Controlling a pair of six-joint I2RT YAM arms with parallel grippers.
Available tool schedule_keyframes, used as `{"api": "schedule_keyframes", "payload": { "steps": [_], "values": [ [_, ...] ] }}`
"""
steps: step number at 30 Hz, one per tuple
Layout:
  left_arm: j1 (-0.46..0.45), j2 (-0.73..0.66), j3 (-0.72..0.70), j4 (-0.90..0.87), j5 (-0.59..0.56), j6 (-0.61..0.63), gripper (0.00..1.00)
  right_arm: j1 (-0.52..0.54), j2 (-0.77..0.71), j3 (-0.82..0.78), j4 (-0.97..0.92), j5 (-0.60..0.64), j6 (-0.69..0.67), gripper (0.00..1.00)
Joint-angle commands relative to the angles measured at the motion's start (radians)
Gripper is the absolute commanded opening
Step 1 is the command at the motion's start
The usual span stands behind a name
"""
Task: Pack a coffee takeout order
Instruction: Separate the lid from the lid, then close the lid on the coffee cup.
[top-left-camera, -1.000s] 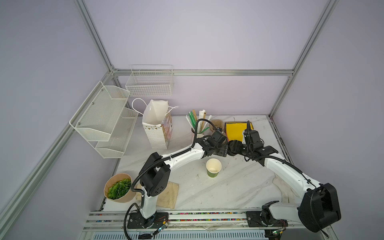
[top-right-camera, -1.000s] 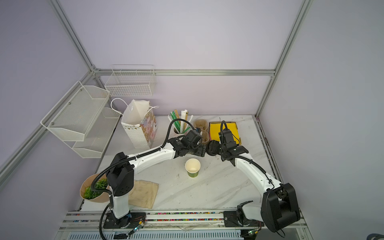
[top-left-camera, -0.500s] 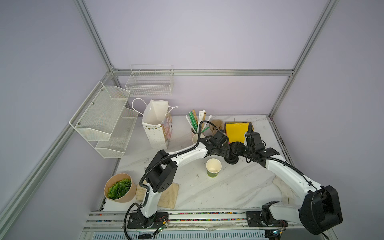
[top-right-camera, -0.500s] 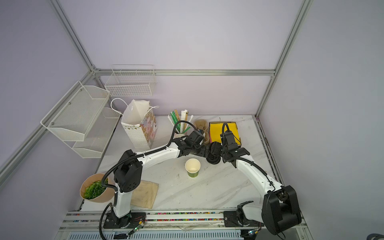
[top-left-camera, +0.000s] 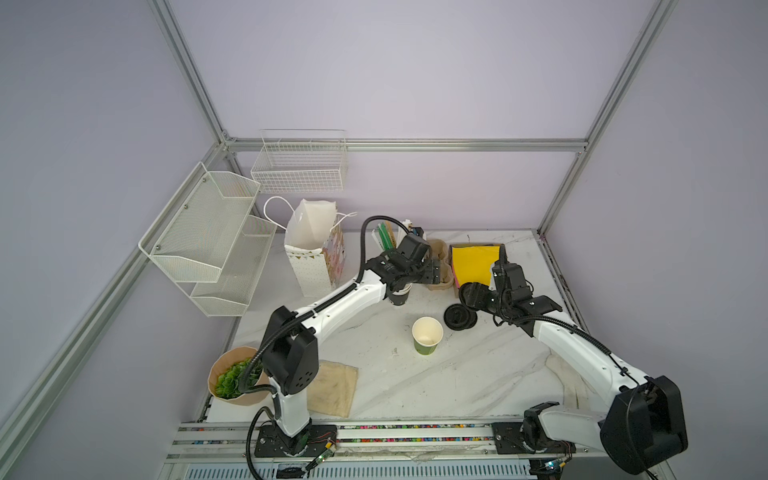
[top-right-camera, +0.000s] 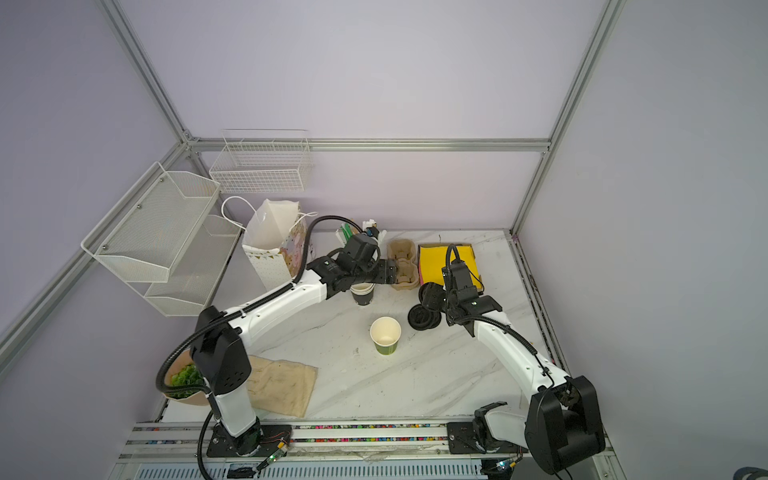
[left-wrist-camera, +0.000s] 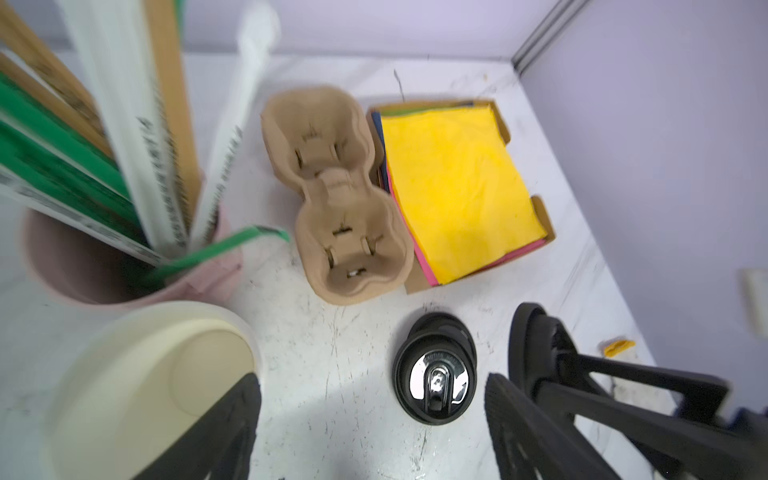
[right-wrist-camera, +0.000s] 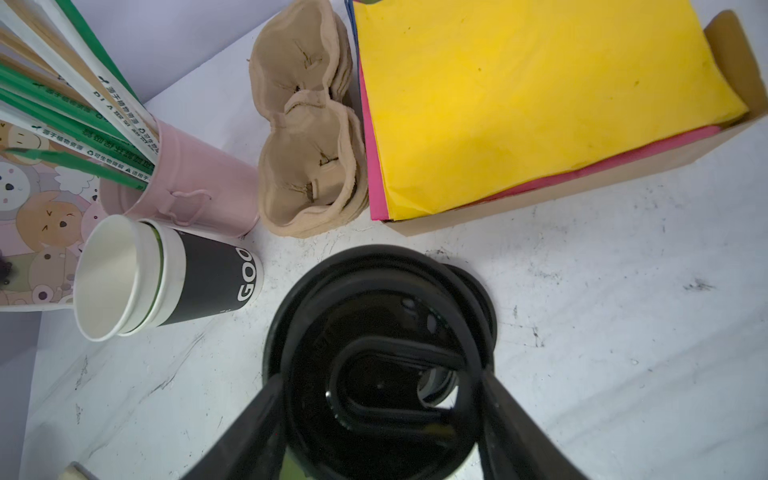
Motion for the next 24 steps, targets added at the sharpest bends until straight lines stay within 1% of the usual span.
{"api": "schedule_keyframes", "payload": {
  "steps": [1, 2, 7, 10, 11, 12, 17, 20, 24],
  "values": [
    [0.008, -0.128, -0.025, 0.002, -0.063, 0.033, 0.84, 0.024, -0.038, 0.030, -0.027, 0.001, -0.021, 0.66],
    [0.009, -0.153, -0.038, -0.012, -0.077, 0.038, 0.85, 0.048, -0.038, 0.038, -0.029, 0.007, -0.021, 0.66],
    [0.028, -0.287, -0.150, -0.042, -0.143, 0.052, 0.88, 0.219, -0.006, 0.113, -0.093, 0.118, -0.020, 0.67],
    [0.050, -0.355, -0.228, -0.053, -0.156, 0.056, 0.89, 0.281, -0.010, 0.134, -0.107, 0.126, -0.016, 0.67],
    [0.059, -0.411, -0.252, -0.059, -0.155, 0.055, 0.89, 0.314, -0.011, 0.144, -0.115, 0.123, -0.015, 0.67],
    [0.064, -0.433, -0.273, -0.064, -0.158, 0.059, 0.89, 0.336, -0.009, 0.151, -0.122, 0.123, -0.016, 0.67],
    [0.107, -0.534, -0.373, -0.095, -0.183, 0.085, 0.96, 0.521, 0.053, 0.206, -0.214, 0.188, -0.013, 0.67],
    [0.134, -0.587, -0.429, -0.095, -0.185, 0.091, 0.99, 0.569, 0.061, 0.201, -0.239, 0.201, 0.013, 0.67],
    [0.160, -0.640, -0.490, -0.080, -0.189, 0.092, 1.00, 0.618, 0.088, 0.202, -0.283, 0.247, 0.031, 0.67]
  ]
}}
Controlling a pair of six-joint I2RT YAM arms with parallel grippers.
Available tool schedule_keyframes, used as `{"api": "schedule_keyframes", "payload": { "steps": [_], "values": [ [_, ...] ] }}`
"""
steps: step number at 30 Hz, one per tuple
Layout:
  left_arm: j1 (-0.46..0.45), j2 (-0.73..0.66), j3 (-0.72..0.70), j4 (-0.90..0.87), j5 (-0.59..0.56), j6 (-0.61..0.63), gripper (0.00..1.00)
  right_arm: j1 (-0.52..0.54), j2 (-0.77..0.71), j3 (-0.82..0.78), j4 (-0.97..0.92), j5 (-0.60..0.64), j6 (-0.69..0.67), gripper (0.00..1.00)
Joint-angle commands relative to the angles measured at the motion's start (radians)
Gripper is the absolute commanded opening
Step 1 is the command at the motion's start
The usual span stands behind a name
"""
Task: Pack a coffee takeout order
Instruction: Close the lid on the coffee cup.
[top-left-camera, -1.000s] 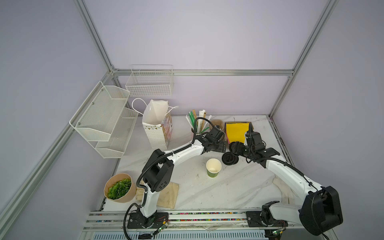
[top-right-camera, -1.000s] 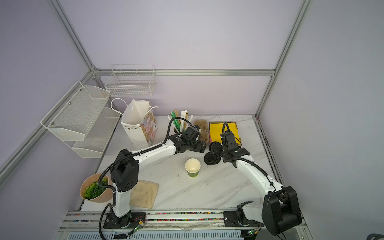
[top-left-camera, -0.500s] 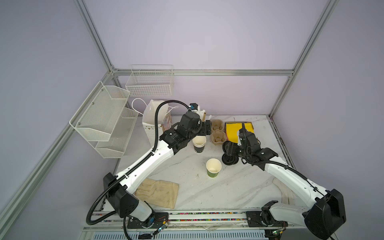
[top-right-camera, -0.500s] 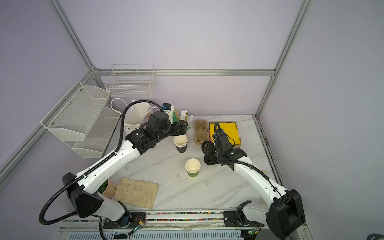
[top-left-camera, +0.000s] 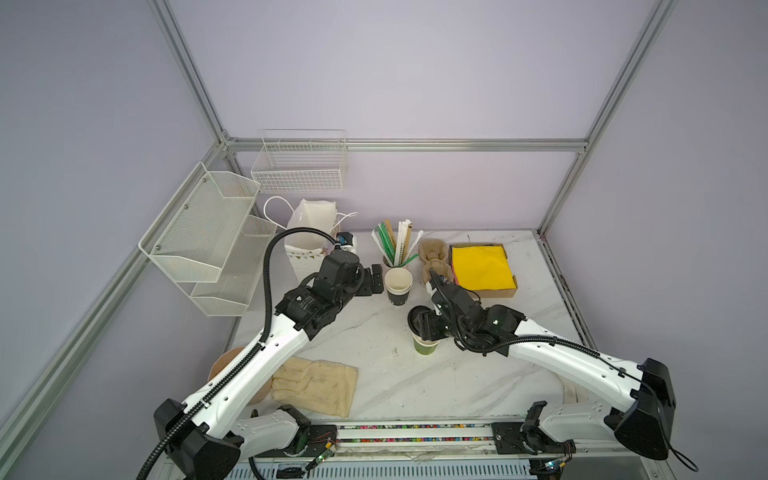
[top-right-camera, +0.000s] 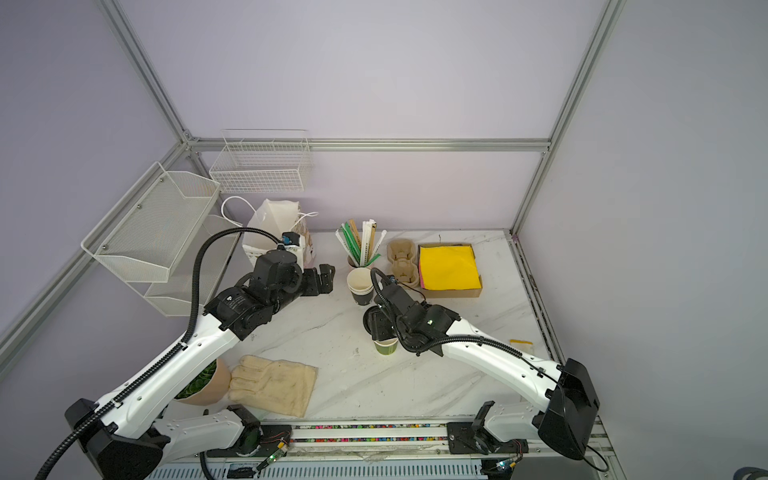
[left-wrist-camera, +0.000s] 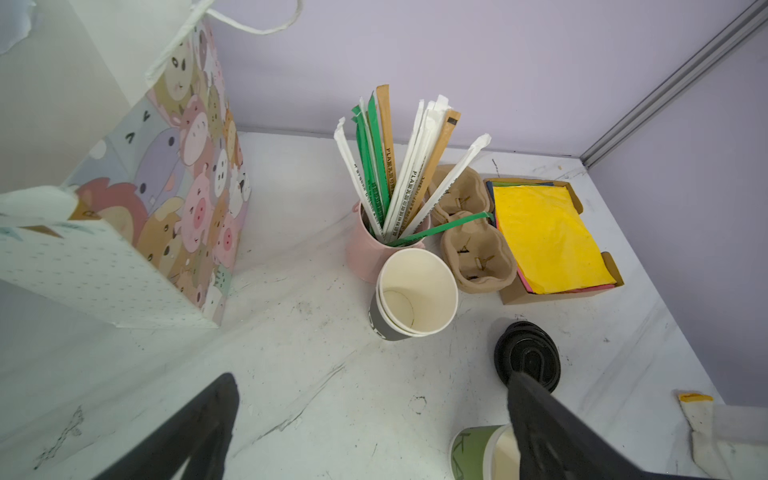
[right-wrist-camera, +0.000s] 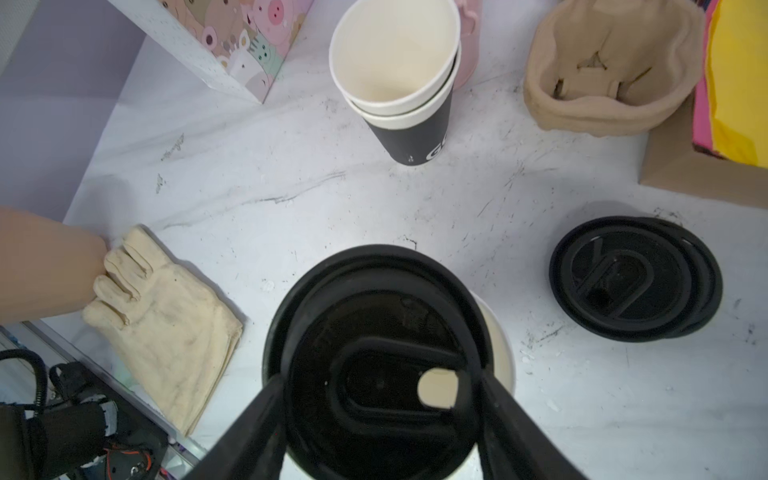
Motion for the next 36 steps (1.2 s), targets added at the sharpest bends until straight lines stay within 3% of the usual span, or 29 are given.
{"api": "schedule_keyframes", "payload": {
  "steps": [1, 6, 22, 36],
  "values": [
    [0.020, -0.047, -0.070, 0.023, -0.018, 0.024, 1.00, 0.033, 0.029, 0.015, -0.096, 0.087, 0.032, 0.67],
    [0.027, -0.052, -0.084, 0.030, -0.014, 0.026, 1.00, 0.066, 0.094, 0.046, -0.151, 0.151, 0.042, 0.67],
    [0.044, -0.049, -0.111, 0.045, -0.001, 0.029, 1.00, 0.070, 0.155, 0.121, -0.210, 0.187, 0.038, 0.67],
    [0.055, -0.046, -0.115, 0.050, 0.012, 0.030, 1.00, 0.071, 0.189, 0.087, -0.189, 0.176, 0.043, 0.67]
  ]
}}
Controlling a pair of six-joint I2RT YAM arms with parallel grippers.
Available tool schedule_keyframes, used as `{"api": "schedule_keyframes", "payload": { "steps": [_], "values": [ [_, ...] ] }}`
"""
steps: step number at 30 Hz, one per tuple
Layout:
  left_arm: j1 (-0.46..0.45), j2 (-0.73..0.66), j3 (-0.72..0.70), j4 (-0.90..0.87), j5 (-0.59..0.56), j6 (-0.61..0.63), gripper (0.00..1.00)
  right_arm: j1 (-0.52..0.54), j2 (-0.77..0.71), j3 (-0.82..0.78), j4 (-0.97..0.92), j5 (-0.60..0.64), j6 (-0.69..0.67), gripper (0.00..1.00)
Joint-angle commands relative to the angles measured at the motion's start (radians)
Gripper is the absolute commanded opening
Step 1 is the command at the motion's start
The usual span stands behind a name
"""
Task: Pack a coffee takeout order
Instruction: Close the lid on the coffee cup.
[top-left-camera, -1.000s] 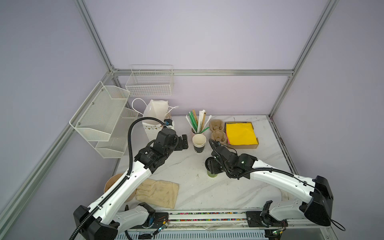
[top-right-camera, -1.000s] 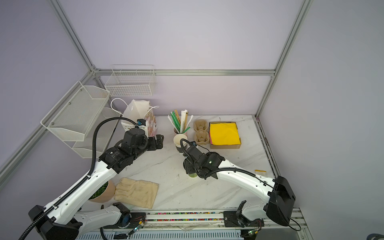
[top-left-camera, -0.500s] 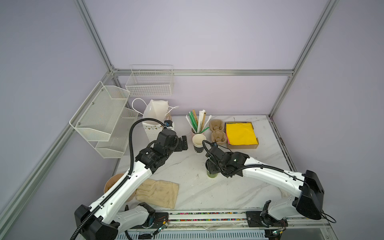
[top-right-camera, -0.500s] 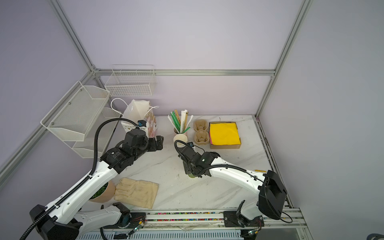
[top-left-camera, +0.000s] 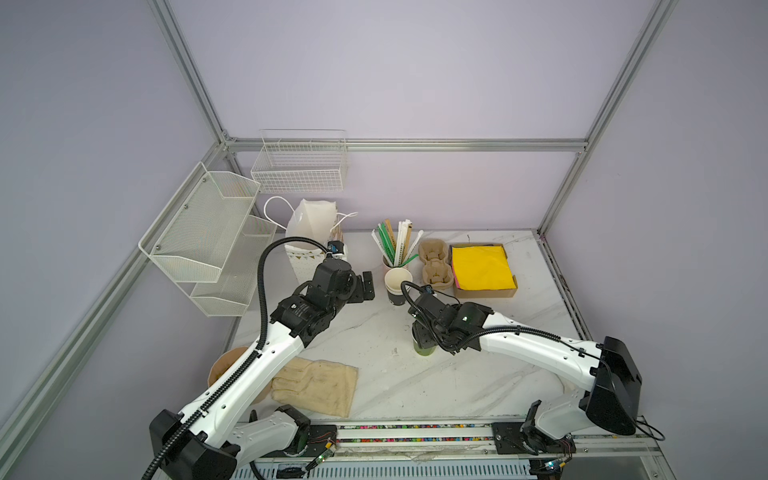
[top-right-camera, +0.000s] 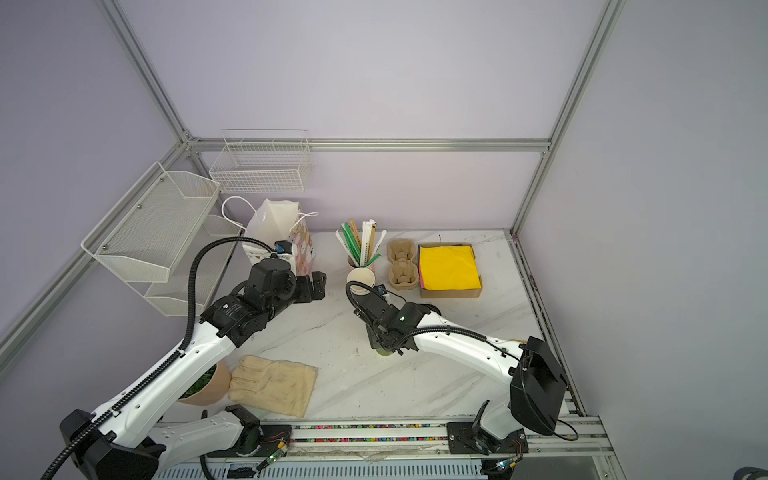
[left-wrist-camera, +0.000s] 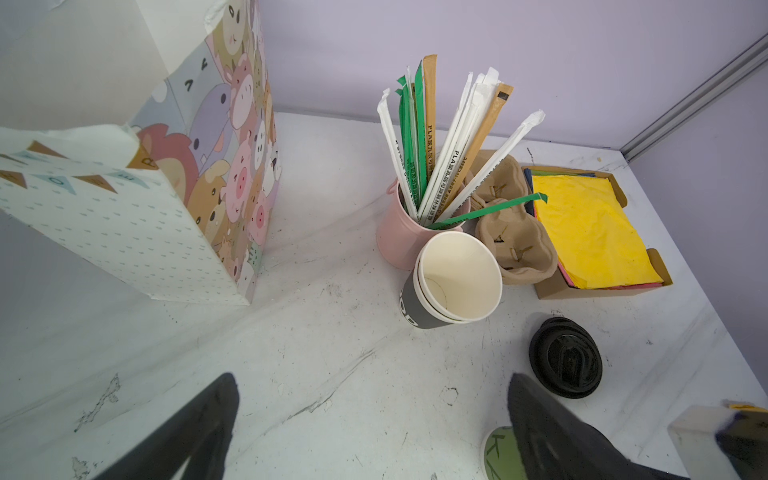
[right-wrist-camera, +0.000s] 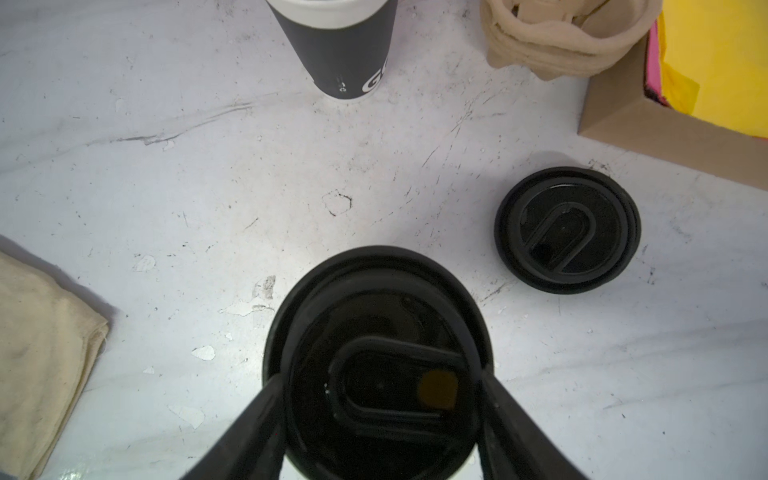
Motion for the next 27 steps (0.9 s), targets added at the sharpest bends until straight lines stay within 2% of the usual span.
{"api": "schedule_keyframes", "payload": {
  "steps": [1, 19, 27],
  "values": [
    [0.011, -0.008, -0.032, 0.036, 0.012, 0.021, 1.00, 0.006, 0.011, -0.010, -0.022, 0.021, 0.017, 0.67],
    [0.016, -0.007, -0.041, 0.041, 0.025, 0.015, 1.00, 0.007, 0.015, -0.078, -0.020, -0.009, 0.053, 0.67],
    [0.016, 0.013, -0.046, 0.039, 0.078, -0.009, 1.00, 0.011, 0.057, -0.090, -0.041, -0.005, 0.061, 0.67]
  ]
}}
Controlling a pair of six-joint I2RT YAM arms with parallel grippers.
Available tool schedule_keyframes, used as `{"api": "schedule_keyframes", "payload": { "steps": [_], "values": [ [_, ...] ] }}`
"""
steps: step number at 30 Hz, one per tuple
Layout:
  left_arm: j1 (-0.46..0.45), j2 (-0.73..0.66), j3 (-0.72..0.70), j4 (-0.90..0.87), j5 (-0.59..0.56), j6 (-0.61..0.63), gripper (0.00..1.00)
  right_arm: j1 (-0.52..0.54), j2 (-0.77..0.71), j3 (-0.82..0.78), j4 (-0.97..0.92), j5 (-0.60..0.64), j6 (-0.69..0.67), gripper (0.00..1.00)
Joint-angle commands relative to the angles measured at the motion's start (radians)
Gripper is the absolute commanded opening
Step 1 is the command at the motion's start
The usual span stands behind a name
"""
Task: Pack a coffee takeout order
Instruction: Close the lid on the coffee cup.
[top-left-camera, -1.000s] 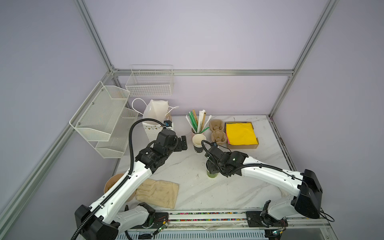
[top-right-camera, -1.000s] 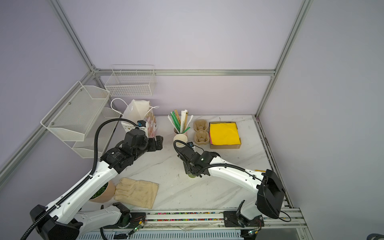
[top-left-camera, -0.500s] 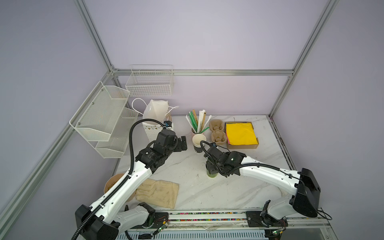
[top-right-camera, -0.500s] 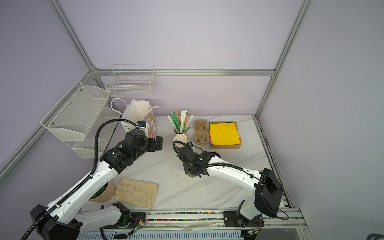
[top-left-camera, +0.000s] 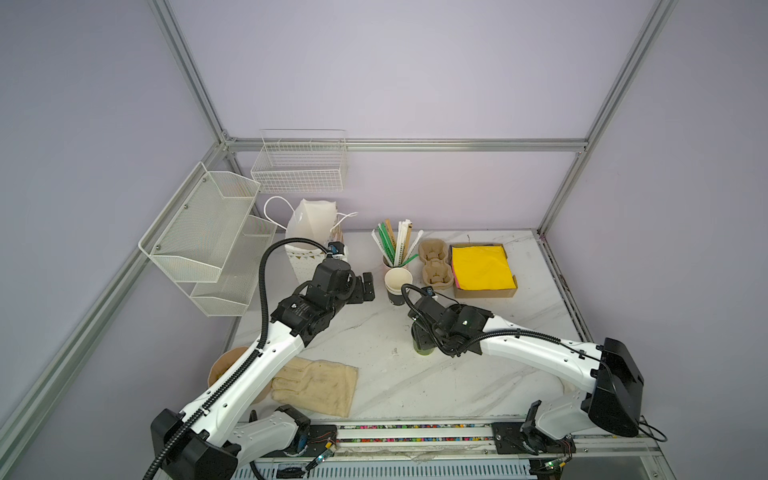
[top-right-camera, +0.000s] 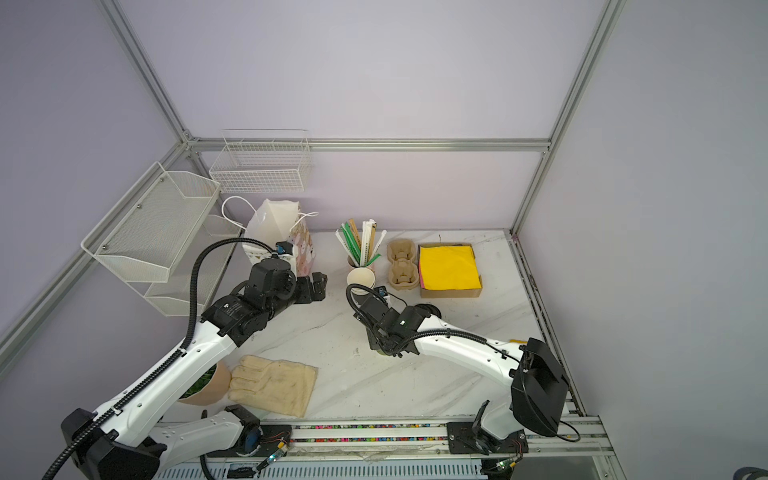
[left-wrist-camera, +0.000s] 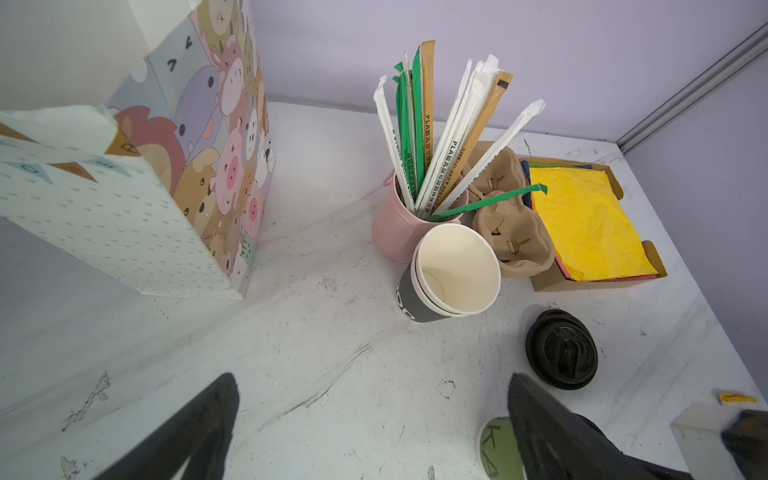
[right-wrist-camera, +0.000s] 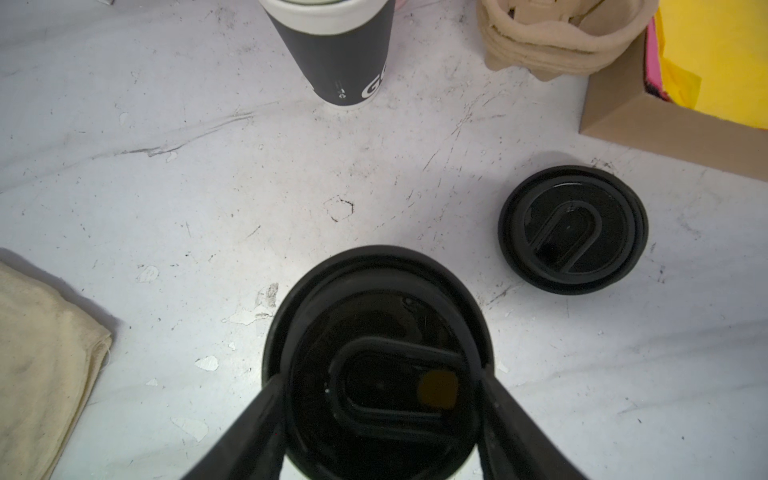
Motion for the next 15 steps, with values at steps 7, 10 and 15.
{"api": "schedule_keyframes", "payload": {
  "steps": [7, 10, 15],
  "values": [
    [0.003, 0.039, -0.074, 0.030, 0.188, -0.093, 1.00, 0.002, 0.076, -0.065, -0.104, -0.035, 0.007, 0.67],
    [0.001, 0.073, -0.083, 0.038, 0.260, -0.122, 1.00, 0.002, 0.087, -0.058, -0.106, -0.037, -0.003, 0.67],
    [-0.046, 0.162, -0.099, 0.071, 0.341, -0.165, 1.00, 0.002, 0.107, -0.051, -0.107, -0.044, -0.021, 0.67]
  ]
}}
